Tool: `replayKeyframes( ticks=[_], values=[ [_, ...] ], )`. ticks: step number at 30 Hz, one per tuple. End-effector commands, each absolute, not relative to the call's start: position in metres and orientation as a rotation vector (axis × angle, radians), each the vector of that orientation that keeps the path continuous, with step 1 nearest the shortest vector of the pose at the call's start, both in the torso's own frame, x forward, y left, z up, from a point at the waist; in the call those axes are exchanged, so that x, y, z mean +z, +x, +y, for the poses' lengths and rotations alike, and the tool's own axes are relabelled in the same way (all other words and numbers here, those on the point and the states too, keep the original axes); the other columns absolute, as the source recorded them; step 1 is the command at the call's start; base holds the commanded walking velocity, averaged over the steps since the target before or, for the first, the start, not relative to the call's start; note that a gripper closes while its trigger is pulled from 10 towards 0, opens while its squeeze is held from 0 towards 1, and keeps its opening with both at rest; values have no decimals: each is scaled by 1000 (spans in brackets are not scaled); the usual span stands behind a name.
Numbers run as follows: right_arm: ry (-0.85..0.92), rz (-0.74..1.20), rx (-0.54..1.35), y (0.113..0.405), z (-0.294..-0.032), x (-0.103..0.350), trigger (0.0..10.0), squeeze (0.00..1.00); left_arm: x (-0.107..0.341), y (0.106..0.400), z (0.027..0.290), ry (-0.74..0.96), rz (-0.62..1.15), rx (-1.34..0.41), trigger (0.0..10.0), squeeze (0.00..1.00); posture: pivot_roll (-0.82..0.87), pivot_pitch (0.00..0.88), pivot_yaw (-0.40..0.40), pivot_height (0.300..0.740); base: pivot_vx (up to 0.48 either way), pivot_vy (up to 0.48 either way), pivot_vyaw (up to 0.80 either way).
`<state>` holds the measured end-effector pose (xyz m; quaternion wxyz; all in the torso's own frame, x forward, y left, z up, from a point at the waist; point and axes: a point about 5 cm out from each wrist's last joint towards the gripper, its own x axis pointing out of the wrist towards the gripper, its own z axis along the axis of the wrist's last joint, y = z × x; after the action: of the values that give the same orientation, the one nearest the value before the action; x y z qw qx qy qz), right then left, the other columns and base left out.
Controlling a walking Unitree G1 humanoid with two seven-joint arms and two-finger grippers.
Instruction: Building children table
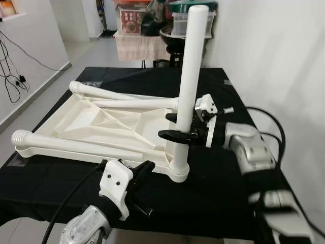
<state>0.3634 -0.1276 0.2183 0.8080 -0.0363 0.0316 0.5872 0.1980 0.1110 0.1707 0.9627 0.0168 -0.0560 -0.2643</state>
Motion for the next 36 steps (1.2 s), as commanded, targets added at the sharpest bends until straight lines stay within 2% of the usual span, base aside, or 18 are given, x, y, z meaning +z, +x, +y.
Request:
replayKeyframes(
  ticks=[1, 2, 14, 16, 17, 18, 20, 21, 23, 24, 25, 26, 27, 32, 33, 34, 36],
  values=[
    [-58, 83, 1283, 366, -120, 215, 8314, 0, 168, 198, 112, 37, -108, -526, 10000, 0, 19, 0, -33, 740, 0, 0, 0],
    [-38, 85, 1290, 368, -120, 215, 0, 0, 168, 198, 111, 36, -107, -526, 10000, 0, 20, 0, -33, 740, 0, 0, 0],
    [-63, 93, 1261, 363, -135, 204, 0, 0, 169, 198, 110, 33, -109, -527, 10000, 0, 7, 6, -35, 740, 0, 0, 0],
    [-93, 111, 1138, 354, -152, 196, 0, 0, 170, 198, 110, 31, -112, -528, 10000, 0, -6, 14, -34, 740, 0, 0, 0],
    [-93, 111, 1138, 354, -152, 196, 0, 0, 170, 198, 110, 31, -112, -528, 10000, 0, -6, 14, -34, 740, 0, 0, 0],
    [-98, 158, 941, 342, -163, 184, 0, 0, 171, 198, 112, 31, -116, -529, 10000, 0, -23, 22, -33, 740, 0, 0, 0],
    [-98, 158, 941, 342, -163, 184, 0, 0, 171, 198, 112, 31, -116, -529, 10000, 0, -23, 22, -33, 740, 0, 0, 0],
    [-100, 149, 778, 335, -160, 176, 0, 0, 172, 199, 113, 31, -117, -529, 10000, 0, -35, 26, -25, 740, 0, 0, 0],
    [102, 176, 387, 308, -146, 152, 0, 0, 173, 200, 116, 32, -119, -530, 10000, 0, -52, 34, -17, 740, 0, 0, 0],
    [124, 213, 346, 290, -131, 137, 0, 0, 173, 200, 116, 33, -119, -531, 10000, 0, -50, 34, -15, 740, 0, 0, 0],
    [43, 204, 425, 282, -114, 134, 0, 0, 173, 201, 117, 35, -119, -533, 10000, 0, -44, 26, -9, 740, 0, 0, 0],
    [43, 204, 425, 282, -114, 134, 0, 0, 173, 201, 117, 35, -119, -533, 10000, 0, -44, 26, -9, 740, 0, 0, 0],
    [-24, 171, 519, 281, -102, 137, 0, 0, 173, 202, 117, 36, -118, -533, 10000, 0, -44, 26, -9, 740, 0, 0, 0],
    [4, 202, 527, 291, -102, 133, 0, 0, 172, 201, 116, 36, -117, -533, 10000, 0, -28, 27, -25, 740, 0, 0, 0],
    [-2, 199, 534, 292, -100, 133, 7020, 0, 172, 201, 116, 37, -118, -529, 10000, 0, -31, 28, -24, 740, 0, 0, 0],
    [-18, 195, 543, 292, -98, 135, 10000, 0, 172, 201, 117, 38, -118, -525, 10000, 0, -31, 28, -24, 740, 0, 0, 0],
    [-5, 196, 564, 290, -95, 138, 10000, 0, 172, 201, 117, 39, -118, -522, 10000, 0, -31, 28, -24, 740, 0, 0, 0]
  ],
)
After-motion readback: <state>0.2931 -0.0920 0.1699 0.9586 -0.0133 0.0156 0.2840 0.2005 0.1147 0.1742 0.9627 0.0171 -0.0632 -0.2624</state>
